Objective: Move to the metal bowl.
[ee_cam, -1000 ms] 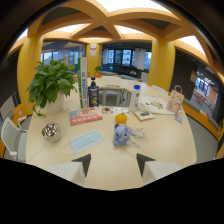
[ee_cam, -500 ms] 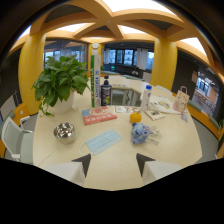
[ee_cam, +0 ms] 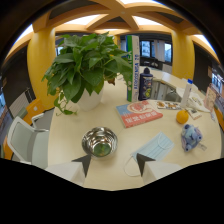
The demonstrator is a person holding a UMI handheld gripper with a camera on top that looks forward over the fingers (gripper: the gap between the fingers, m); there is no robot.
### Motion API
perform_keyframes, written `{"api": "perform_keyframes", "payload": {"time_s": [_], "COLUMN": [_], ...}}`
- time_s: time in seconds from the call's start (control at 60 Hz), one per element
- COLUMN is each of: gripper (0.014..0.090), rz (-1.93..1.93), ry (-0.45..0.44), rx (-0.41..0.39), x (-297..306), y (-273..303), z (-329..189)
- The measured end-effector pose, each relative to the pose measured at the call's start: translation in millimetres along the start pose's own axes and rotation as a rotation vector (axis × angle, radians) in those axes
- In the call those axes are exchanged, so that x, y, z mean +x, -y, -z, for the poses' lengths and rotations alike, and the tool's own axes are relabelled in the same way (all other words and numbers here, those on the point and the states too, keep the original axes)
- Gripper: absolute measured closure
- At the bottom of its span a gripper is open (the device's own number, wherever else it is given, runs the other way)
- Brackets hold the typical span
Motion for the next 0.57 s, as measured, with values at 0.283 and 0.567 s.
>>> {"api": "perform_keyframes", "payload": {"time_s": [0.283, 0.567], "gripper": [0.0187, 0.0191], "rz": [-0.001, 0.007], "ry": [0.013, 0.005], "rx": [-0.056, -0.049], "x": [-27, -29], "y": [-4, -3], "z": [-41, -42]}}
